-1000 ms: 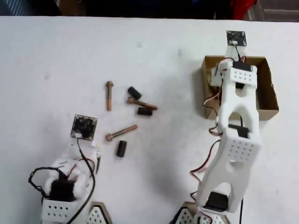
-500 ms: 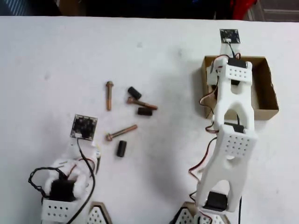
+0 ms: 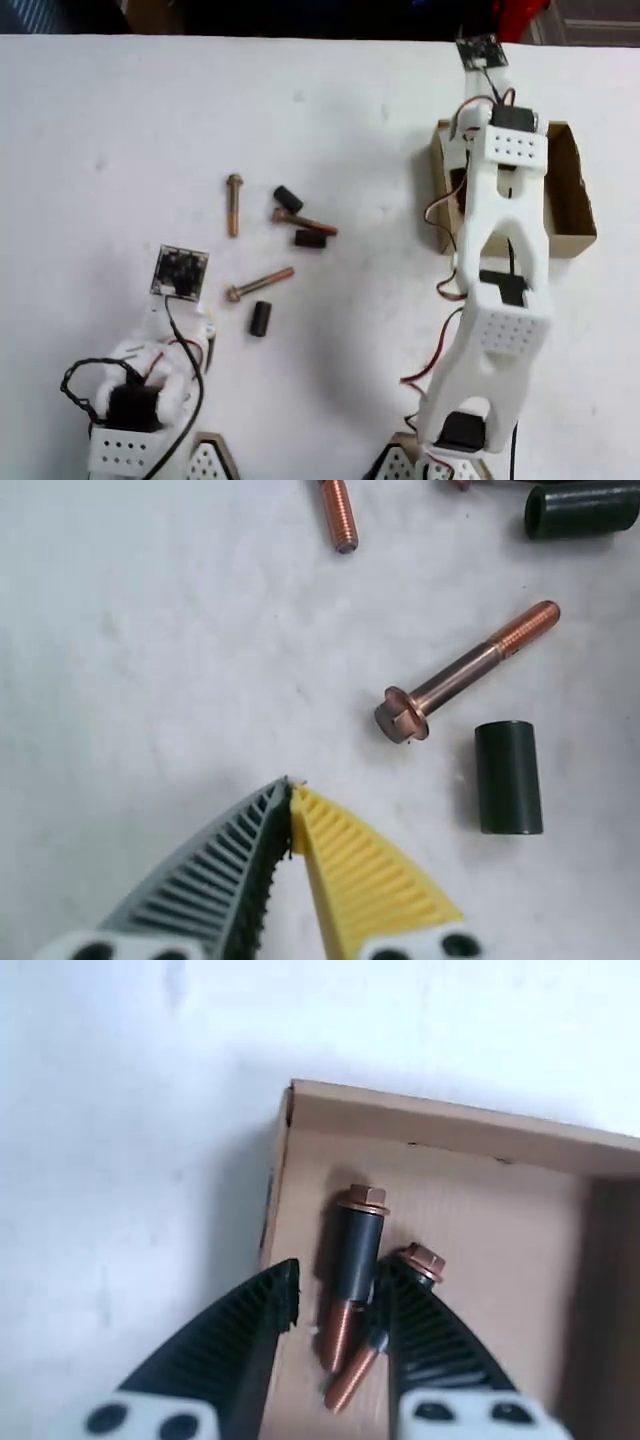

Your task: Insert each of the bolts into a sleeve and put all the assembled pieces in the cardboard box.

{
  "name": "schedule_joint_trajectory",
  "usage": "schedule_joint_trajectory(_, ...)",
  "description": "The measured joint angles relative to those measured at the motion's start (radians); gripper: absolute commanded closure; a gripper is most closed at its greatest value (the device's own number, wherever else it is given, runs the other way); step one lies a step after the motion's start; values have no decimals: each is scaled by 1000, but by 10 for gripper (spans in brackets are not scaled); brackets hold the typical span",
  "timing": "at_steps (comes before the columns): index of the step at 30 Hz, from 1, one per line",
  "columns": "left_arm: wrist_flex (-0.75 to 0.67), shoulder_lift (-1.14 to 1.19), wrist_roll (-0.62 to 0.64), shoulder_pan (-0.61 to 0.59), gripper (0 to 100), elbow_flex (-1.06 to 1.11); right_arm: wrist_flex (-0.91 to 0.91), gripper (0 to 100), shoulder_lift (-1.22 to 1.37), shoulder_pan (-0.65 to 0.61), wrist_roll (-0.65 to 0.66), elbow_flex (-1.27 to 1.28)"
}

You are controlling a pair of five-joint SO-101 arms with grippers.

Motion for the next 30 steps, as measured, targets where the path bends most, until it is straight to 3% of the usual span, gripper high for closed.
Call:
schedule_joint_trajectory(20,0,0,-2,0,976,0,451,898,-485,-261,9,0)
schedule_joint_trajectory(30,0,0,-2,0,976,0,485,899,-804,-405,9,167)
